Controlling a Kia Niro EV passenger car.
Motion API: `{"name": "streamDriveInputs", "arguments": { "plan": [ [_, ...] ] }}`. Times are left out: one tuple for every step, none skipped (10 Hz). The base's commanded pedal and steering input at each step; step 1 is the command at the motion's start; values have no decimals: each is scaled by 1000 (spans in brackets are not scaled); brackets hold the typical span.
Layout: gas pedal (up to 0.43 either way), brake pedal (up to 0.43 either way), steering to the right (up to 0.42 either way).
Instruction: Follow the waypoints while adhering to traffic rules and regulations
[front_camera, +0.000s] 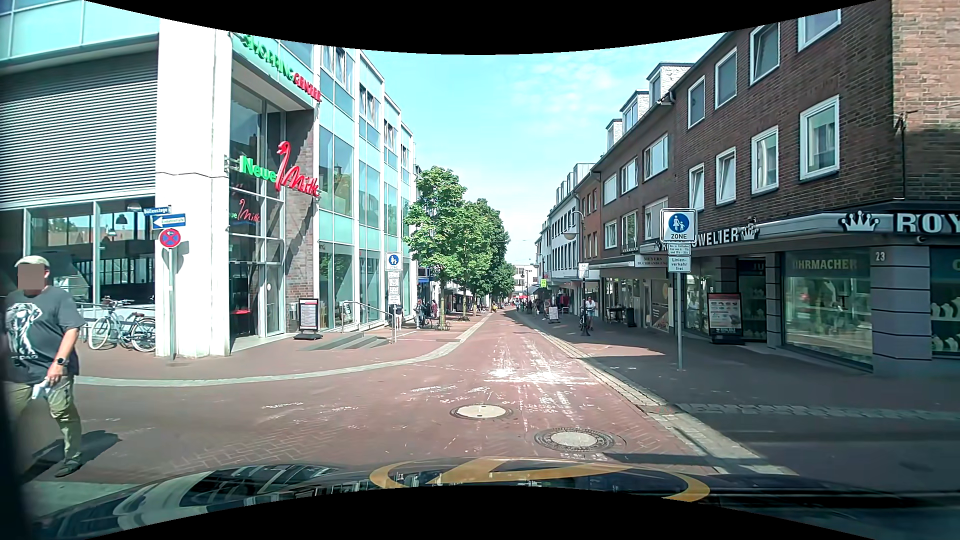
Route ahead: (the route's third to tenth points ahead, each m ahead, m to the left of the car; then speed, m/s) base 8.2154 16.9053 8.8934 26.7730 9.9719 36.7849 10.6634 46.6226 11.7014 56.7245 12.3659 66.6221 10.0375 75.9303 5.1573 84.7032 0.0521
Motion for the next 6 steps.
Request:
{"name": "streamDriveInputs", "arguments": {
  "plan": [
    [0, 116, -4],
    [0, 104, -4],
    [0, 104, -4],
    [0, 104, -4],
    [0, 104, -4],
    [0, 98, -4]
  ]
}}
